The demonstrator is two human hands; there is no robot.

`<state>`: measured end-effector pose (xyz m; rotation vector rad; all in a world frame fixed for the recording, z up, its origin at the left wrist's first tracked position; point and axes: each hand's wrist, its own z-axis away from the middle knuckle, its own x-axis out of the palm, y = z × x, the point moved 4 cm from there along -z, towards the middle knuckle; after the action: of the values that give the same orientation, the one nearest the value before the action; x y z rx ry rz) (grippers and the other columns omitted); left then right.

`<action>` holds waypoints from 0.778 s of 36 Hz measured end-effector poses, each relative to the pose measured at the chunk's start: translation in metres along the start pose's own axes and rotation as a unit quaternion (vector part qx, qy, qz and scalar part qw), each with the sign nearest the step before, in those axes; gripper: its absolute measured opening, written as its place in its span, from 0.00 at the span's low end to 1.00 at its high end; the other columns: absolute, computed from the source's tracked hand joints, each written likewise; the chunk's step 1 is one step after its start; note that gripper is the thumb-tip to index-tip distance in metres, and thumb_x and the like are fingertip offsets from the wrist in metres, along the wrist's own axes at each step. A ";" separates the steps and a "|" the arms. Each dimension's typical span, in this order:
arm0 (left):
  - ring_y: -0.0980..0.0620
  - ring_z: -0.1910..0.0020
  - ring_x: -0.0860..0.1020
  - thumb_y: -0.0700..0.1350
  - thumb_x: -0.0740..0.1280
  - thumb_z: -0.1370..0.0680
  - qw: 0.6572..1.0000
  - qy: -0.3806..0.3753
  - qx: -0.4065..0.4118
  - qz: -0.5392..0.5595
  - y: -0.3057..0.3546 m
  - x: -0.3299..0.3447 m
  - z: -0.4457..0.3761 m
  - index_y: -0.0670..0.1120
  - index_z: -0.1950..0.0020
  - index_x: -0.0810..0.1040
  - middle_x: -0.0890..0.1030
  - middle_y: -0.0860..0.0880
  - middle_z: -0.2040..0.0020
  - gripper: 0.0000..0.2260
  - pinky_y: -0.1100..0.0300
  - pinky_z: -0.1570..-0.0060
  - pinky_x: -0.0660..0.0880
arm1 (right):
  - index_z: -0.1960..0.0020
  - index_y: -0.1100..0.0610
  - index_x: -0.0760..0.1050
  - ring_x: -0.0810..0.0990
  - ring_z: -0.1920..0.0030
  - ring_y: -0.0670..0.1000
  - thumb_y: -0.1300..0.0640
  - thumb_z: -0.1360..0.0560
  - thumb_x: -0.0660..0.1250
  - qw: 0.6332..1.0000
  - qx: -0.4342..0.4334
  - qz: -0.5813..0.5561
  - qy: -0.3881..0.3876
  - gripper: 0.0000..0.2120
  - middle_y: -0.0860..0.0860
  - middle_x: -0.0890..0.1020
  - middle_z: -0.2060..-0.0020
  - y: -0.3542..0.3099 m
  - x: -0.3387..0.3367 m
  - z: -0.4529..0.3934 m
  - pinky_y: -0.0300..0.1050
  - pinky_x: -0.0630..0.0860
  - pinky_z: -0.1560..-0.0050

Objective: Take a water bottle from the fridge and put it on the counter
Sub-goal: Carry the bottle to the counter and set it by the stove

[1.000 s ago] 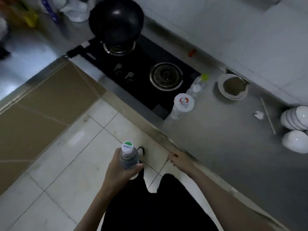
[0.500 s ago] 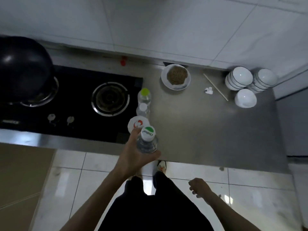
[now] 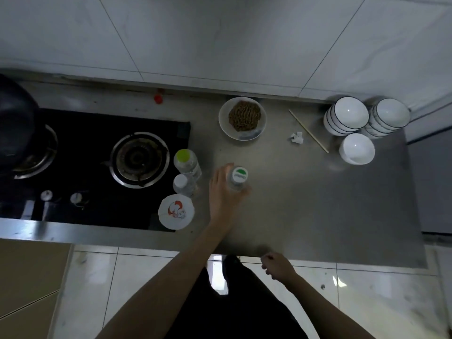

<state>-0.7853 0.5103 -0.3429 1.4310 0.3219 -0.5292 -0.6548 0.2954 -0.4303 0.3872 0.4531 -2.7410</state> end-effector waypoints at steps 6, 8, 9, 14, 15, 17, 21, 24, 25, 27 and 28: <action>0.47 0.43 0.81 0.44 0.74 0.26 0.981 0.079 -0.169 0.051 -0.021 0.018 -0.024 0.46 0.32 0.75 0.81 0.46 0.40 0.23 0.52 0.46 0.78 | 0.61 0.54 0.73 0.73 0.62 0.53 0.58 0.24 0.62 1.000 0.008 0.007 -0.009 0.07 0.53 0.78 0.64 0.006 -0.012 -0.011 0.47 0.66 0.57; 0.51 0.46 0.79 0.45 0.73 0.24 0.970 0.112 -0.203 0.068 -0.026 0.020 -0.028 0.48 0.29 0.72 0.81 0.47 0.39 0.24 0.56 0.48 0.75 | 0.61 0.54 0.74 0.74 0.61 0.52 0.57 0.24 0.62 1.000 0.017 -0.007 -0.003 0.08 0.52 0.79 0.64 0.011 -0.016 -0.012 0.47 0.67 0.56; 0.51 0.46 0.79 0.45 0.73 0.23 0.965 0.123 -0.218 0.075 -0.029 0.020 -0.029 0.48 0.29 0.71 0.81 0.48 0.39 0.24 0.57 0.48 0.74 | 0.61 0.53 0.73 0.73 0.61 0.52 0.56 0.24 0.62 1.000 0.019 -0.012 -0.001 0.07 0.52 0.79 0.64 0.014 -0.017 -0.011 0.47 0.67 0.56; 0.45 0.41 0.82 0.44 0.73 0.23 0.953 0.139 -0.256 0.085 -0.043 0.019 -0.031 0.49 0.25 0.69 0.82 0.51 0.43 0.27 0.58 0.47 0.74 | 0.59 0.54 0.70 0.69 0.62 0.52 0.58 0.26 0.61 1.000 0.018 -0.003 -0.011 0.04 0.54 0.74 0.64 0.023 -0.020 -0.006 0.47 0.63 0.56; 0.46 0.42 0.82 0.43 0.73 0.24 0.955 0.131 -0.251 0.087 -0.045 0.018 -0.031 0.49 0.26 0.69 0.80 0.56 0.48 0.27 0.60 0.48 0.73 | 0.59 0.55 0.70 0.68 0.62 0.53 0.58 0.26 0.60 1.000 0.021 -0.001 -0.012 0.04 0.54 0.74 0.64 0.025 -0.020 -0.005 0.47 0.63 0.56; 0.50 0.44 0.81 0.43 0.73 0.24 0.957 0.122 -0.243 0.095 -0.048 0.017 -0.029 0.50 0.26 0.68 0.76 0.59 0.49 0.28 0.63 0.50 0.72 | 0.60 0.54 0.70 0.69 0.63 0.53 0.58 0.26 0.60 1.000 0.025 0.005 -0.010 0.04 0.53 0.74 0.65 0.029 -0.021 -0.004 0.47 0.64 0.57; 0.55 0.46 0.78 0.45 0.73 0.23 0.958 0.117 -0.237 0.113 -0.054 0.018 -0.031 0.49 0.24 0.66 0.80 0.49 0.39 0.29 0.70 0.52 0.70 | 0.60 0.53 0.70 0.69 0.63 0.52 0.58 0.26 0.60 0.999 0.031 0.008 -0.002 0.05 0.52 0.75 0.65 0.035 -0.022 -0.002 0.46 0.64 0.57; 0.51 0.42 0.80 0.46 0.74 0.23 0.956 0.129 -0.234 0.122 -0.058 0.021 -0.030 0.48 0.24 0.66 0.79 0.50 0.40 0.30 0.66 0.48 0.75 | 0.60 0.53 0.70 0.70 0.63 0.51 0.58 0.25 0.60 0.999 0.033 0.003 0.003 0.05 0.52 0.77 0.65 0.038 -0.023 0.000 0.45 0.66 0.57; 0.47 0.38 0.81 0.46 0.74 0.23 0.953 0.140 -0.241 0.123 -0.058 0.021 -0.030 0.46 0.23 0.67 0.80 0.48 0.37 0.31 0.60 0.43 0.78 | 0.60 0.54 0.71 0.71 0.63 0.51 0.58 0.25 0.61 0.999 0.032 0.001 0.001 0.05 0.52 0.78 0.64 0.038 -0.023 0.001 0.46 0.66 0.57; 0.44 0.34 0.79 0.47 0.75 0.23 0.949 0.147 -0.253 0.120 -0.061 0.024 -0.030 0.41 0.23 0.67 0.79 0.45 0.32 0.32 0.51 0.34 0.76 | 0.59 0.55 0.72 0.73 0.62 0.52 0.58 0.24 0.61 0.999 0.035 -0.002 -0.002 0.05 0.53 0.79 0.63 0.039 -0.023 0.003 0.46 0.67 0.56; 0.45 0.36 0.80 0.48 0.75 0.23 0.948 0.144 -0.257 0.117 -0.061 0.025 -0.029 0.41 0.25 0.70 0.80 0.48 0.35 0.29 0.53 0.37 0.75 | 0.58 0.56 0.73 0.74 0.61 0.52 0.58 0.24 0.61 0.999 0.038 -0.003 -0.003 0.05 0.55 0.81 0.61 0.040 -0.022 0.004 0.46 0.68 0.55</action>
<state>-0.7935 0.5318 -0.4106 1.0126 0.4765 -0.0258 -0.6212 0.2648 -0.4302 0.3968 0.3511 -2.7707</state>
